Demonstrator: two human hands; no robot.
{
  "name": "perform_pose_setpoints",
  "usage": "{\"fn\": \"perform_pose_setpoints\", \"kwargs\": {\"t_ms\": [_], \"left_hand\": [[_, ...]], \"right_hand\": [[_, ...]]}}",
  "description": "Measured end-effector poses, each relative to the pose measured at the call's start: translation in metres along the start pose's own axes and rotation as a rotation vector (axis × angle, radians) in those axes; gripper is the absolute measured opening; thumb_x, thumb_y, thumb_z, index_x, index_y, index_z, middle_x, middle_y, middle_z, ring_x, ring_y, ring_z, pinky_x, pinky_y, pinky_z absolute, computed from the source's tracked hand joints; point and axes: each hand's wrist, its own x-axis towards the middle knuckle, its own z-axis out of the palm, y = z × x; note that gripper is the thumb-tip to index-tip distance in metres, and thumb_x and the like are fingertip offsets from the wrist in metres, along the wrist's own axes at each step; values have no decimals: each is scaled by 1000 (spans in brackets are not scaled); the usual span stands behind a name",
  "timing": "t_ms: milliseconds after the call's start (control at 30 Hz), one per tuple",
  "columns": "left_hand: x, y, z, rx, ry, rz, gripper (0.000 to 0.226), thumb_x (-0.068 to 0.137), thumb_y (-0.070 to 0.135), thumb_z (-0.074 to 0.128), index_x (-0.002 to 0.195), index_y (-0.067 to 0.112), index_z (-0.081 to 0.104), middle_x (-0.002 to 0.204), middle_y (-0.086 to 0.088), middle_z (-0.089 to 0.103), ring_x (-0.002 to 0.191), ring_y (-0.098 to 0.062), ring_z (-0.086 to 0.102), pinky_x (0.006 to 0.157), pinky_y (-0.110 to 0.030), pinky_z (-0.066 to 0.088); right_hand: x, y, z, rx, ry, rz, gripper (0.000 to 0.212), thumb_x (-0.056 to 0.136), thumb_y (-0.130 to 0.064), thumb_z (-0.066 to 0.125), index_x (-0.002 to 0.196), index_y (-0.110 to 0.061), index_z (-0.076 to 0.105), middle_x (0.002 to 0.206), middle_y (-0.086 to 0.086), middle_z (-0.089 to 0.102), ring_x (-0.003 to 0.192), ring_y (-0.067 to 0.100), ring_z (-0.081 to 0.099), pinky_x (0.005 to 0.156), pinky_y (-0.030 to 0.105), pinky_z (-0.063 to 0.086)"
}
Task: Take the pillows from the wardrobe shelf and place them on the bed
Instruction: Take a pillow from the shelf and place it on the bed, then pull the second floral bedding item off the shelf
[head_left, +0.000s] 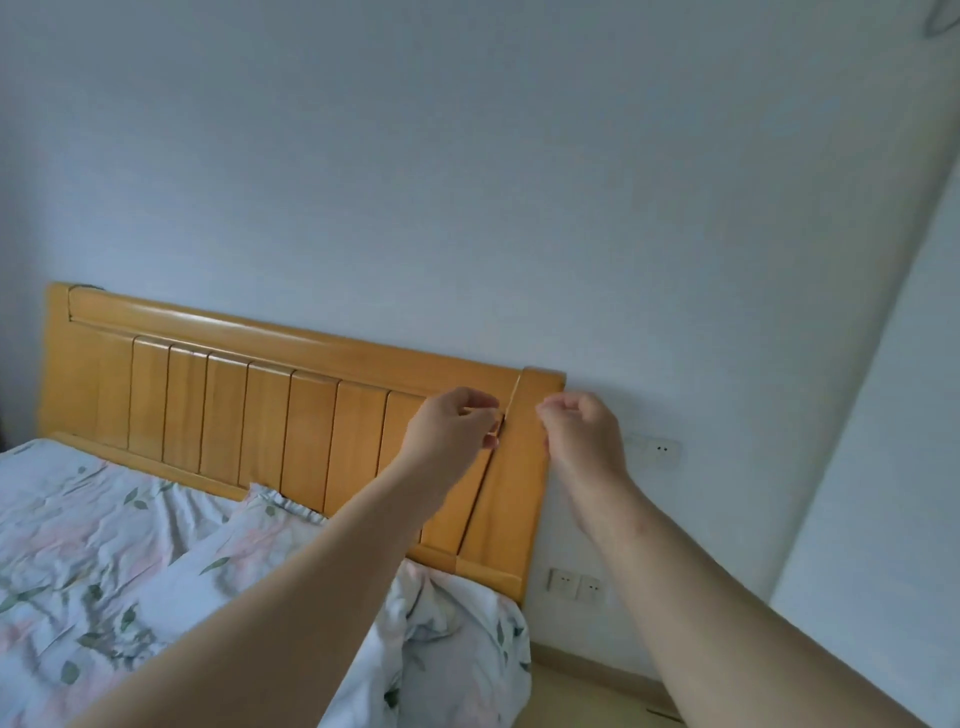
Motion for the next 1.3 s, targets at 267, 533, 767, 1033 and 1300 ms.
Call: {"fn": "perform_pose_setpoints", "kwargs": {"t_ms": [267, 533, 767, 1033, 1300], "left_hand": [[-44, 121, 40, -206, -108, 243, 17, 92, 15, 48, 92, 22, 64, 87, 2, 66, 74, -10, 64, 80, -32, 52], [-82, 203, 69, -326, -239, 484, 19, 90, 14, 47, 96, 20, 65, 84, 5, 65, 70, -8, 64, 72, -25, 49], [-108, 235, 131, -374, -431, 566, 18, 88, 15, 49, 87, 24, 64, 81, 6, 66, 68, -9, 64, 72, -26, 48], [-160, 268, 213, -455, -633, 628, 22, 88, 11, 49, 78, 27, 60, 78, 5, 63, 65, -9, 62, 67, -25, 46], [-218, 312, 312, -496, -774, 689, 20, 88, 11, 49, 81, 26, 59, 78, 3, 63, 67, -10, 62, 65, -25, 46]], "right_hand": [[-29, -88, -109, -66, 195, -289, 12, 88, -19, 51, 98, -22, 56, 81, -15, 56, 76, 11, 58, 59, 23, 41], [-60, -147, -197, -206, 460, -469, 10, 88, -21, 52, 96, -23, 57, 81, -12, 57, 78, 15, 60, 56, 24, 40], [-86, -153, -279, -349, 662, -439, 9, 87, -20, 51, 94, -22, 57, 79, -9, 57, 67, 10, 54, 55, 24, 39], [-127, -154, -383, -521, 887, -426, 8, 85, -17, 55, 83, -25, 55, 70, -12, 54, 65, 10, 52, 60, 26, 39], [-184, -175, -496, -799, 1029, -378, 6, 87, -16, 54, 86, -22, 56, 73, -15, 52, 79, 17, 53, 69, 28, 39]]}}
